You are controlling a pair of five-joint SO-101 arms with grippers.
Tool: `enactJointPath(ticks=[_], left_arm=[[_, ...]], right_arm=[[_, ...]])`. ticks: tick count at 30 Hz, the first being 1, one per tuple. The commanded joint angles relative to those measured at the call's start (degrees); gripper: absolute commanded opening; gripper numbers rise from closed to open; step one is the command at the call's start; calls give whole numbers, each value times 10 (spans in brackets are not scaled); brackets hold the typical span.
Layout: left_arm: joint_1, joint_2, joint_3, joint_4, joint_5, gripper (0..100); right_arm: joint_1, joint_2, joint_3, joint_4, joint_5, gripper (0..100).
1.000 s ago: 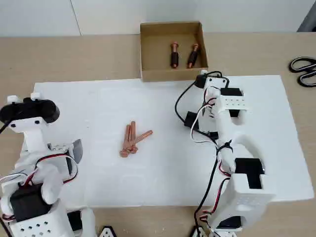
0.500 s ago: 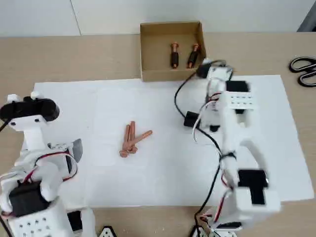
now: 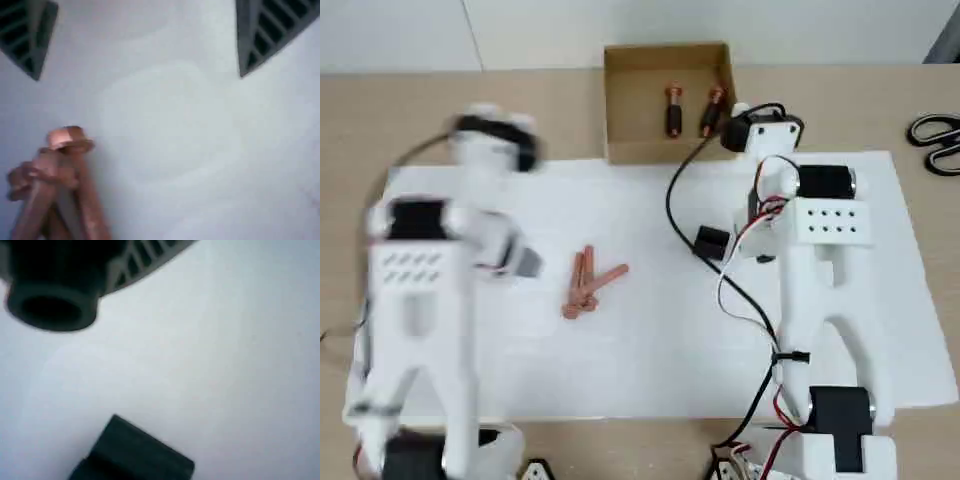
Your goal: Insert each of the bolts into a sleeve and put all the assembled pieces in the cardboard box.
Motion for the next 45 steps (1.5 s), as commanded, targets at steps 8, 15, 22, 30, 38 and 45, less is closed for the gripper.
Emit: enactJointPath(ticks=[8,15,22,30,38,45], left_arm=[[123,149,-42,-85,-41,243],[126,215,-40,-129,-41,243],[126,266,-40,-155,-35,209],[127,288,-41,-172,13,145],[127,287,-41,-170,25,76],[158,283,-41,-160,32,49]], right_arm=[[4,-8,-32,3,1,4],[4,-8,-32,3,1,4],[4,-8,-32,3,0,4],[3,-8,-31,3,0,4],[1,-8,-31,3,0,4],[1,-8,-31,3,0,4]])
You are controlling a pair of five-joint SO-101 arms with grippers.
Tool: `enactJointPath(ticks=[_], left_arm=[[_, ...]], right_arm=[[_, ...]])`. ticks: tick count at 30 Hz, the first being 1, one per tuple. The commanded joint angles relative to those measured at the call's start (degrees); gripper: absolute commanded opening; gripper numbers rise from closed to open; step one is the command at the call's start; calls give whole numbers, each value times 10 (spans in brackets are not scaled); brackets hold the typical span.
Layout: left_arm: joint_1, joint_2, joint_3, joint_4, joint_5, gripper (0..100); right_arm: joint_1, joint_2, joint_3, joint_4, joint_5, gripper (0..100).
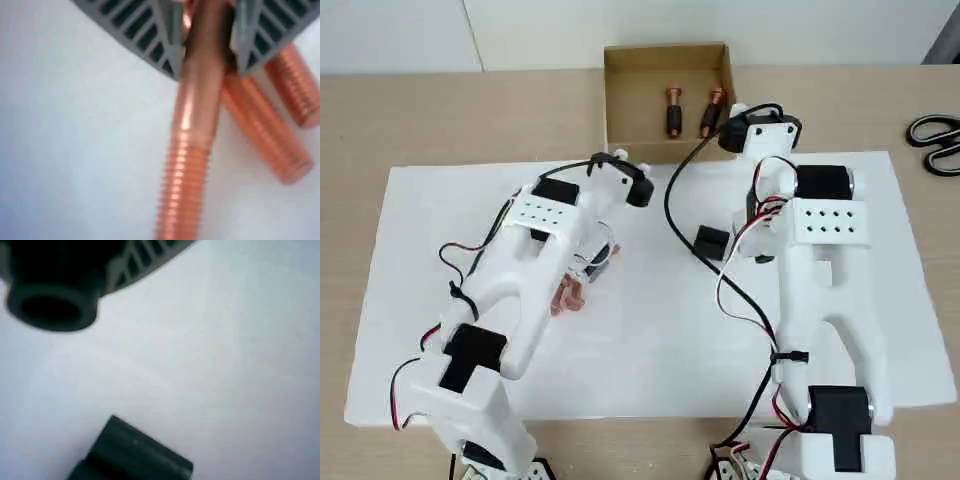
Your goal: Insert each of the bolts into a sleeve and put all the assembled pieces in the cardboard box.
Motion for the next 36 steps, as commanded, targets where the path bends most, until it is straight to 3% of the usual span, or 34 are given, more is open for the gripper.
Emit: enactJointPath(ticks=[1,10,20,30,36], left_arm=[[32,-9,-22,8,8,40],[75,-18,-23,18,8,6],[57,-168,-22,43,0,6],[-87,-231,-20,89,-134,6],[-141,-227,-19,87,-331,6]], right_arm=[[0,-8,-31,3,0,4],[0,-8,-18,-3,0,4],[0,-8,-11,-3,0,4],[0,-8,-11,-3,0,4],[0,-8,-11,-3,0,4]])
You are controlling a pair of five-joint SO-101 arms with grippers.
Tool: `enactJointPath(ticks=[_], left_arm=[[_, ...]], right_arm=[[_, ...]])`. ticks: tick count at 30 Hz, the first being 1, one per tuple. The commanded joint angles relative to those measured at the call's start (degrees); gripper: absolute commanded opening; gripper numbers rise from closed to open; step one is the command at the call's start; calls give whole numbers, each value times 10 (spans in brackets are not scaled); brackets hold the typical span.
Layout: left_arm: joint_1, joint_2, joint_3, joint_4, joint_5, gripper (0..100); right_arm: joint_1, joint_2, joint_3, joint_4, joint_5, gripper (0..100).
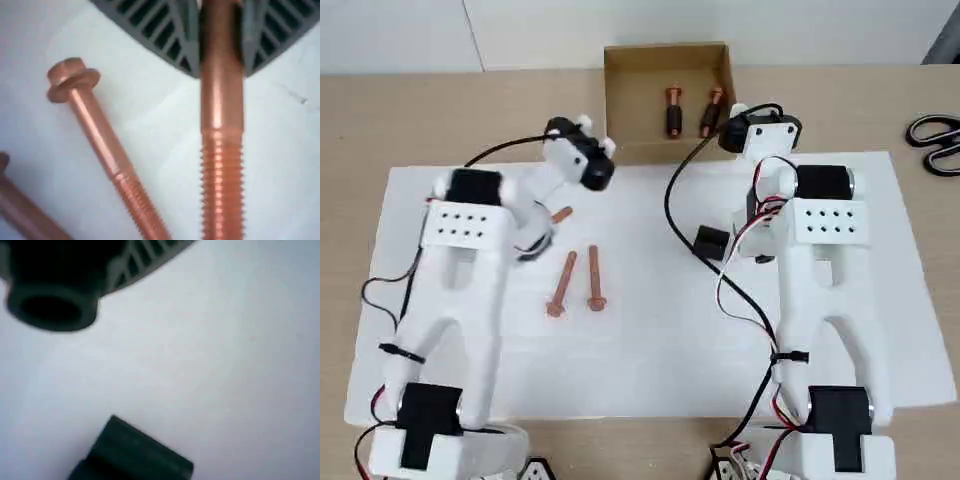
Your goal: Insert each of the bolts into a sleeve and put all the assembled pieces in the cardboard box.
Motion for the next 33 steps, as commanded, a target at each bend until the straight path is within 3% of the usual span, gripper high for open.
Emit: enactJointPath(ticks=[1,10,17,21,26,33], left_arm=[[-25,-30,-15,3,-120,6],[-36,-30,-1,-18,-435,6],[-37,-30,120,-268,-441,6],[-25,-30,176,-369,-441,6],[-16,-29,217,-425,-441,6],[-14,-29,265,-435,-438,7]], right_arm=[[0,-8,-11,-3,0,4],[0,-8,-11,1,0,4],[0,-8,-10,2,0,4],[0,-8,-10,2,0,4],[0,-8,-10,2,0,4],[0,-8,-10,2,0,4]])
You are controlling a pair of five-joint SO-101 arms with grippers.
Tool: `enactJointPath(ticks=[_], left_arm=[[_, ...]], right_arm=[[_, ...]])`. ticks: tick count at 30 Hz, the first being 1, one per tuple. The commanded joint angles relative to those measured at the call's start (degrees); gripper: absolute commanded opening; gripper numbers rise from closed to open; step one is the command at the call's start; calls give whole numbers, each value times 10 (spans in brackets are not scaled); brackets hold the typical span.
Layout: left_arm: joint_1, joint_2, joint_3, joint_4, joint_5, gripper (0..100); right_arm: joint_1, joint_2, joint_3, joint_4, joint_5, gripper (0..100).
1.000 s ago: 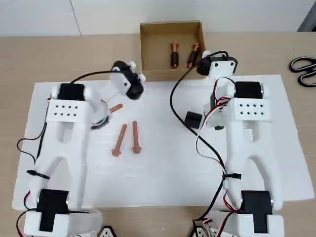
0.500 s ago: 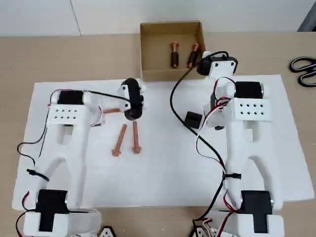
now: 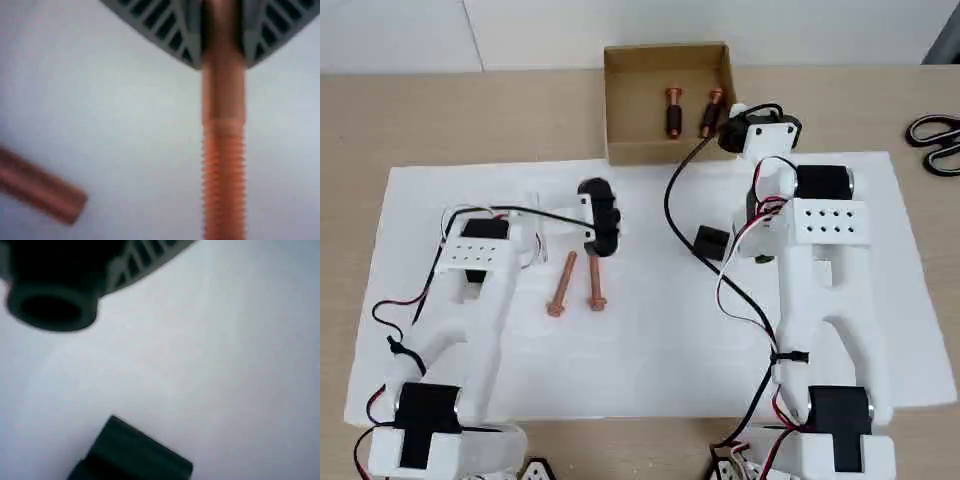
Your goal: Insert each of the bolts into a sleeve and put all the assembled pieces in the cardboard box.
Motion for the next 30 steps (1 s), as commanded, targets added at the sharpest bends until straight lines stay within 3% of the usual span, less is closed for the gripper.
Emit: enactJointPath(ticks=[1,5,8,13,21,26,30], left_arm=[[4,-29,9,-18,-74,7],[1,-30,28,-18,-66,8],[1,-32,28,-19,-18,13],[-1,-34,28,-21,12,99],[-6,-36,15,-42,43,105],[-44,-36,-77,-41,173,105],[-79,-37,-148,-31,391,105]], right_arm=[[0,-8,-10,2,0,4],[0,-8,-10,2,0,4],[0,-8,-4,0,0,4],[0,-8,18,-3,-1,4],[-1,-12,18,-3,-1,4],[-1,-12,18,-3,-1,4],[-1,-13,17,-4,-1,4]])
